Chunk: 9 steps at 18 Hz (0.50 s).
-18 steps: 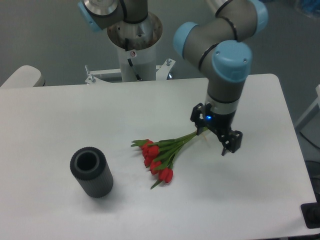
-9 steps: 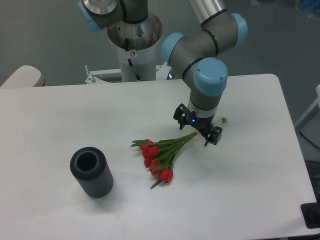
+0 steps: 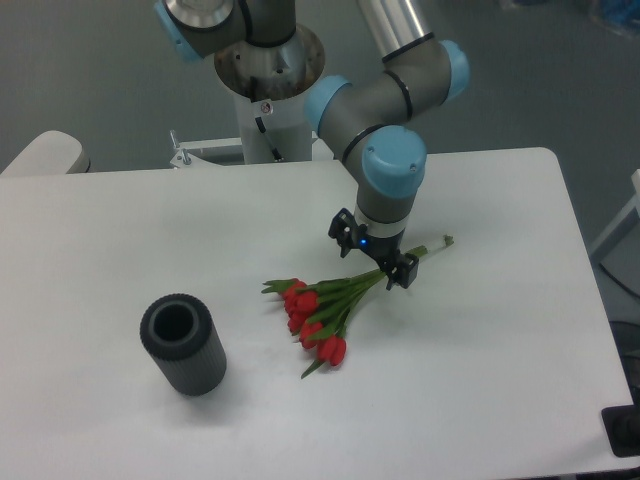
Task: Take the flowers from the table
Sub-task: 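Move the open gripper over the stems of the red tulip bunch, then lower the gripper onto the tulip stems and close it around them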
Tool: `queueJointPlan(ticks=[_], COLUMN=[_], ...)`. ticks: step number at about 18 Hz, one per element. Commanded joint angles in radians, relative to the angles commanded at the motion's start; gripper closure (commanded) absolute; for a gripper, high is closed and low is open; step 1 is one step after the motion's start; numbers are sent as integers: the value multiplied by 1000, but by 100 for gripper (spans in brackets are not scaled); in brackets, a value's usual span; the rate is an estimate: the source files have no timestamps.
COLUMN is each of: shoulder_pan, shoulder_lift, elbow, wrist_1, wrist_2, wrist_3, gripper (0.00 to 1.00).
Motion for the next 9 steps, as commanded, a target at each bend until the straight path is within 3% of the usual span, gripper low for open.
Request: queueJointPlan(ticks=[9], shoulder_pan=[-28], shoulder_lift=[-51], elbow=[-34], wrist_1=[75], wrist_2=[25], wrist_3=[35], gripper=[0])
